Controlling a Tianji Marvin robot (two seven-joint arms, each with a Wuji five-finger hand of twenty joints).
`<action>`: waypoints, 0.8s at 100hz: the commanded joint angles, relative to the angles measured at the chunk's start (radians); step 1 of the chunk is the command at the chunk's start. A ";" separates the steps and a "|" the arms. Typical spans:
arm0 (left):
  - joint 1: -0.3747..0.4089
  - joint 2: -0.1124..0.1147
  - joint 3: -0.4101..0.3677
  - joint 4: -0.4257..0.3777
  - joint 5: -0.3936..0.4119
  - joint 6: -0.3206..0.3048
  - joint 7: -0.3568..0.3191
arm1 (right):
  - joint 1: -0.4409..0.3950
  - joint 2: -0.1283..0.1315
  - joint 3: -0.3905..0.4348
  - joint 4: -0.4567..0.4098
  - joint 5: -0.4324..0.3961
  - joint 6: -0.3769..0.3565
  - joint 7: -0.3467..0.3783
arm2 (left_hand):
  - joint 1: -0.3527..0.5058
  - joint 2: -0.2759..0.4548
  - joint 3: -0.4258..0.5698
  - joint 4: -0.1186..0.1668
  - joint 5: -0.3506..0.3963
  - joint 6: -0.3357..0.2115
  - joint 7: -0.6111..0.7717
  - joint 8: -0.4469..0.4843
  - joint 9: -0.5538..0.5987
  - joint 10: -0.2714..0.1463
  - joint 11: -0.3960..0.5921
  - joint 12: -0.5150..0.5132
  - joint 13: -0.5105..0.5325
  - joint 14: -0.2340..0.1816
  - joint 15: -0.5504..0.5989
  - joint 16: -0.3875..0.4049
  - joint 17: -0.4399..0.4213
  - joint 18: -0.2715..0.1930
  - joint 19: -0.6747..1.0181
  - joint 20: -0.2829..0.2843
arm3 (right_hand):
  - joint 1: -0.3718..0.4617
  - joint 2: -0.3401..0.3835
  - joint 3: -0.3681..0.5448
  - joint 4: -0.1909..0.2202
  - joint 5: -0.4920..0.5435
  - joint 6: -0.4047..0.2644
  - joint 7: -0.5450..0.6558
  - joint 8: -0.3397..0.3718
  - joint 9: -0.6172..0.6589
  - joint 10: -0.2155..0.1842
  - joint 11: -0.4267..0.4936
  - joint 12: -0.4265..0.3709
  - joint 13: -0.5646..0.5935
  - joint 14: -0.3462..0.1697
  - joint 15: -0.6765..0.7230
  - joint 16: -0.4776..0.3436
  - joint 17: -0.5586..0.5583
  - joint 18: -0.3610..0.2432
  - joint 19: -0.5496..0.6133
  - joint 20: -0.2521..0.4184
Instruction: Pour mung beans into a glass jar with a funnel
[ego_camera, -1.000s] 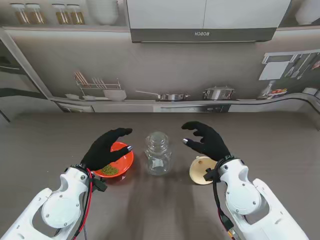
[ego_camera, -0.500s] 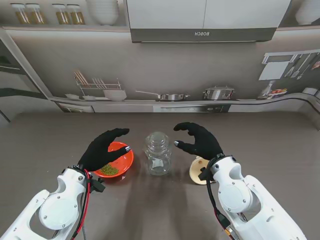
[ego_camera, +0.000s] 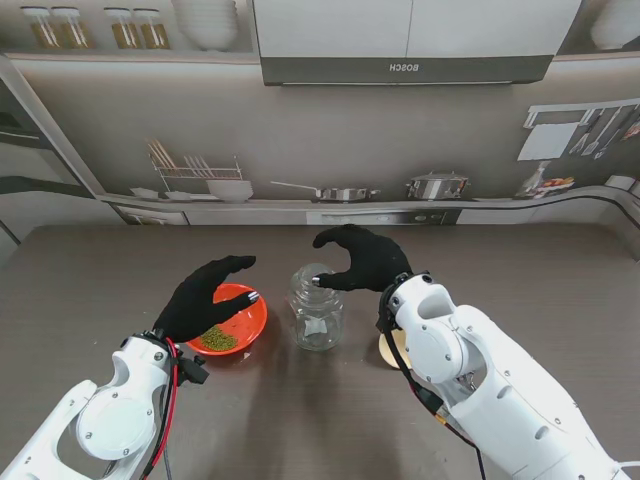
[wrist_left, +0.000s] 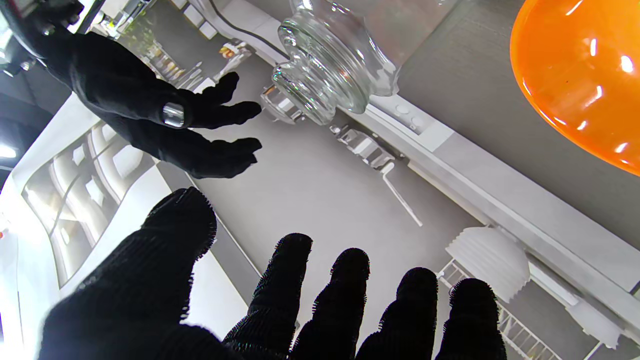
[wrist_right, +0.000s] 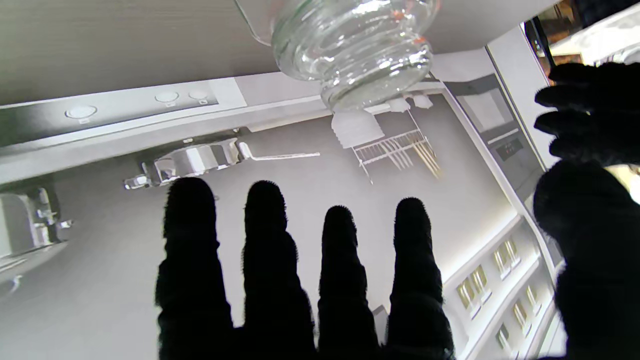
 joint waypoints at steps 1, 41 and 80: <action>0.000 -0.005 -0.003 -0.002 -0.005 -0.004 -0.016 | 0.023 -0.007 -0.014 0.020 0.000 0.004 0.023 | -0.008 0.027 -0.017 0.009 0.010 -0.007 -0.002 -0.005 0.017 0.003 -0.003 0.000 -0.005 0.004 -0.009 -0.007 -0.001 -0.007 0.000 0.015 | -0.017 -0.047 -0.013 0.054 -0.025 -0.030 -0.001 0.039 -0.045 0.001 0.018 0.025 0.026 -0.026 0.033 0.032 0.011 -0.033 0.054 0.034; 0.007 -0.005 -0.011 -0.004 -0.013 -0.002 -0.018 | 0.163 -0.012 -0.154 0.151 -0.013 0.020 0.060 | -0.006 0.033 -0.025 0.010 0.012 -0.005 -0.002 -0.005 0.027 0.007 -0.001 0.003 -0.002 0.008 -0.008 -0.007 0.003 -0.005 0.001 0.019 | -0.036 -0.106 0.081 0.078 -0.065 -0.054 0.028 0.088 -0.102 0.006 0.092 0.094 0.033 -0.037 0.169 0.111 0.050 -0.025 0.176 0.051; 0.010 -0.004 -0.012 -0.010 -0.023 0.008 -0.031 | 0.261 -0.019 -0.264 0.228 -0.027 0.046 0.091 | -0.004 0.035 -0.029 0.010 0.016 -0.002 -0.001 -0.005 0.032 0.011 -0.001 0.006 0.000 0.008 -0.007 -0.006 0.002 -0.005 0.000 0.020 | -0.026 -0.123 0.096 0.101 -0.088 -0.059 0.051 0.119 -0.161 0.014 0.163 0.145 0.043 -0.054 0.337 0.188 0.119 -0.039 0.296 0.091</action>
